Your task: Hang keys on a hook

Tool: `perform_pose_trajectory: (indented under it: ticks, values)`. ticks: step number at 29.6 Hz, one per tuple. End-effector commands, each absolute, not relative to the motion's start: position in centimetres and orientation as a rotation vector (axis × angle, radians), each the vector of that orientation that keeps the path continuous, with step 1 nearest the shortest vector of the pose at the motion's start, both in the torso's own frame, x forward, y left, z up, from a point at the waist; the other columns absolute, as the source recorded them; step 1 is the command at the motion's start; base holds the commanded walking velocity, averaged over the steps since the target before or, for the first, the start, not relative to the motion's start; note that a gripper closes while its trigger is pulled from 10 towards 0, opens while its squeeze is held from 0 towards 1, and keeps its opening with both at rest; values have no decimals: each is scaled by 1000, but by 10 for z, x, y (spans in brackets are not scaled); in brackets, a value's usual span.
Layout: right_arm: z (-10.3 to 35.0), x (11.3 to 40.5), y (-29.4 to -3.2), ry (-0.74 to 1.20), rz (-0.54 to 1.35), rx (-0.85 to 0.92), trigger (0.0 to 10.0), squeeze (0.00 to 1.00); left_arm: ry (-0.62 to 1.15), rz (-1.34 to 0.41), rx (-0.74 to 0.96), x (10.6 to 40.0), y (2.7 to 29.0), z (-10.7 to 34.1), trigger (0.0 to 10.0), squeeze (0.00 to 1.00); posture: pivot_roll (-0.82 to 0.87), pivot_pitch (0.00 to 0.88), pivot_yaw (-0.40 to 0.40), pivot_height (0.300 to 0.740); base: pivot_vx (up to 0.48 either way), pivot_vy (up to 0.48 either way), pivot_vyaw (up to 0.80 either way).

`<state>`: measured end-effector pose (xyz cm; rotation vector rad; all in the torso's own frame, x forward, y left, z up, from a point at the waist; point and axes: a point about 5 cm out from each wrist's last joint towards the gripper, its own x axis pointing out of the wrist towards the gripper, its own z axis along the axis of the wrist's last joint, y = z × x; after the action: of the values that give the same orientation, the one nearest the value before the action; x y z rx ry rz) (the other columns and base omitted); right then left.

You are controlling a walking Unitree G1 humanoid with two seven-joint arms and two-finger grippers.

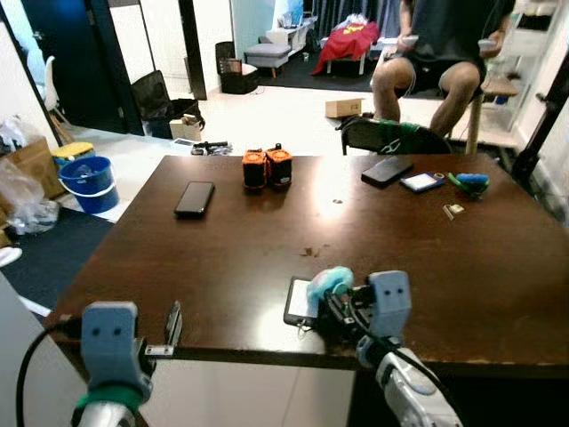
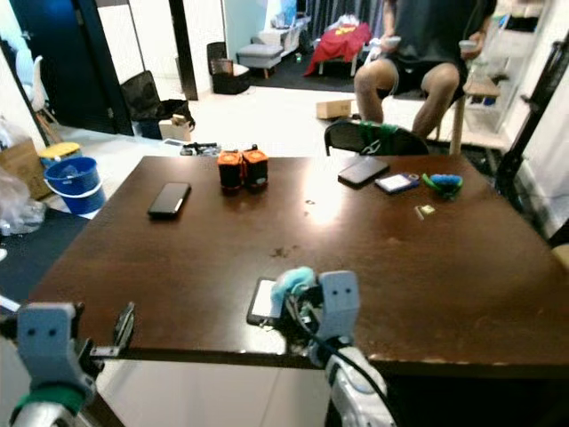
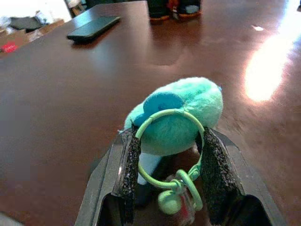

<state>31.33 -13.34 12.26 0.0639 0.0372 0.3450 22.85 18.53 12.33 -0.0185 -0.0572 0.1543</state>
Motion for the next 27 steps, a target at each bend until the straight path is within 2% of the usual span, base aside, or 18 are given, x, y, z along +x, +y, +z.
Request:
perform_pose_trajectory:
  ticks: [1, 18, 27]
  values:
    - [120, 314, -129, 58, 372, 56, 10000, 0, -60, 167, -5, 227, 186, 122, 10000, 0, -175, 0, 9, 740, 0, 0, 0]
    - [120, 317, -139, 65, 346, 30, 10000, 0, -94, 152, -42, 227, 182, 126, 10000, 0, -190, 0, 24, 740, 0, 0, 0]
    - [120, 316, -140, 57, 325, 40, 10000, 0, -106, 126, -45, 231, 180, 128, 10000, 0, -195, 0, 51, 740, -312, 0, 0]
